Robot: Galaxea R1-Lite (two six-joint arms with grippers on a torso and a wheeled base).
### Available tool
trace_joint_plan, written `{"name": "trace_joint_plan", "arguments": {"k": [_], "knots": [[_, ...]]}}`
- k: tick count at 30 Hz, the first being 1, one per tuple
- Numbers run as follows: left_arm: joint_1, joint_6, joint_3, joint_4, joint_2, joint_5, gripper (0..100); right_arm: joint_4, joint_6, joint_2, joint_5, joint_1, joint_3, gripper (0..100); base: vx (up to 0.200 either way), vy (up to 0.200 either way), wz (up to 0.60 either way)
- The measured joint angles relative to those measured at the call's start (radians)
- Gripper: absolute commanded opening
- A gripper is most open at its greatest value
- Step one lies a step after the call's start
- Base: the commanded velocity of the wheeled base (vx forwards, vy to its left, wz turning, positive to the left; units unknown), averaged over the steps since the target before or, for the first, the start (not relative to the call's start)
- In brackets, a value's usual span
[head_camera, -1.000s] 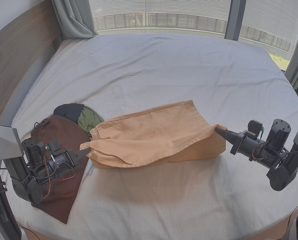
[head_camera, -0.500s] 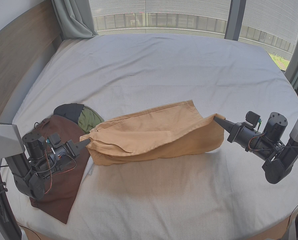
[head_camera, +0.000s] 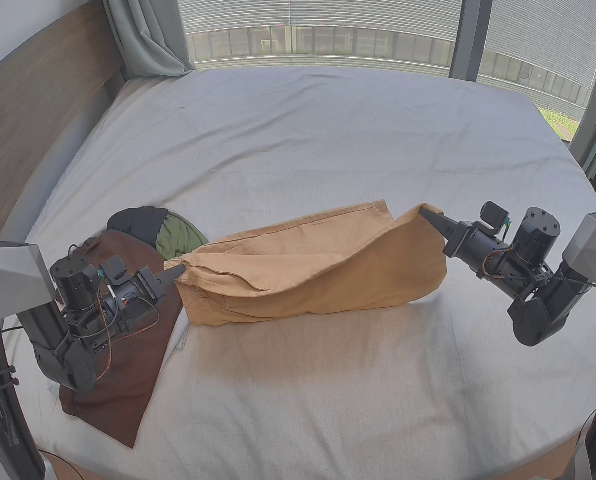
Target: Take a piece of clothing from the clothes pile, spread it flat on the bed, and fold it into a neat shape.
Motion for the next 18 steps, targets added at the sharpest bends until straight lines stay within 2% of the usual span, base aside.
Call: {"name": "trace_joint_plan", "arguments": {"k": [18], "knots": [[-0.010, -0.006, -0.081, 0.000, 0.092, 0.071, 0, 0.147, 0.011, 0.138, 0.000, -0.005, -0.292, 0, 0.000, 0.000, 0.00]]}}
